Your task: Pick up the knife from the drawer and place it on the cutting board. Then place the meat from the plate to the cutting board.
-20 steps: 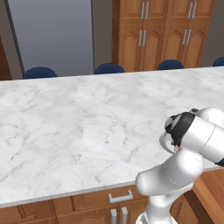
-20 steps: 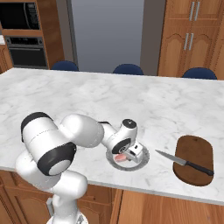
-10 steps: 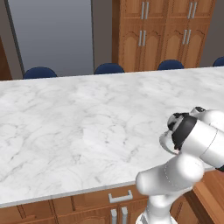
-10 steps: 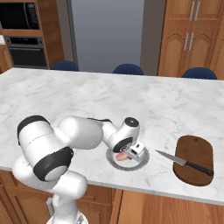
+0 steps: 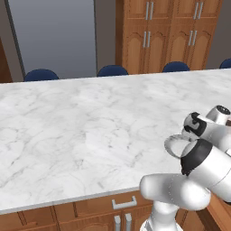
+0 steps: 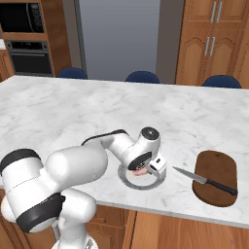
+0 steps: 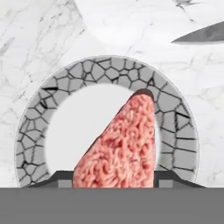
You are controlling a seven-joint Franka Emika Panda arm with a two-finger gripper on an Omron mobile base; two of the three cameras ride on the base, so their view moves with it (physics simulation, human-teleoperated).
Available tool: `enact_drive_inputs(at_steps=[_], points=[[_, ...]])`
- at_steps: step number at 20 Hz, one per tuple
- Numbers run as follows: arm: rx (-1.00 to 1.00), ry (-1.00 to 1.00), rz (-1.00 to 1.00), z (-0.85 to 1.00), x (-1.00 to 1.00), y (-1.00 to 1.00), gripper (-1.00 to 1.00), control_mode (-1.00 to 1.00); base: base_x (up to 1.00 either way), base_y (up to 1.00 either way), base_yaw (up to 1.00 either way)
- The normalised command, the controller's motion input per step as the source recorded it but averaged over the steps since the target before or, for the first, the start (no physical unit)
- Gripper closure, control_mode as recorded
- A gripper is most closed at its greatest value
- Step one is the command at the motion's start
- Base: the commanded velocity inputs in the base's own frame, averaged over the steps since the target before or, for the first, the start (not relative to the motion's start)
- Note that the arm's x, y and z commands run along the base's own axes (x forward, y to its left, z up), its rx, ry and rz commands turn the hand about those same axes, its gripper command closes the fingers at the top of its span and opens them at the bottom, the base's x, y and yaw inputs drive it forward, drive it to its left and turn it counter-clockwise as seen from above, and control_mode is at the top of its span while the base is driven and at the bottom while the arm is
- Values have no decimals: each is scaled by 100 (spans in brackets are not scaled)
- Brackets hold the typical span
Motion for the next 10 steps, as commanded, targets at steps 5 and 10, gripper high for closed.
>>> enact_drive_inputs(at_steps=[5, 10], points=[[0, 0, -13, 40, 13, -67, 100, -100, 0, 0, 0], [0, 0, -14, 39, 27, -78, 100, -100, 0, 0, 0]])
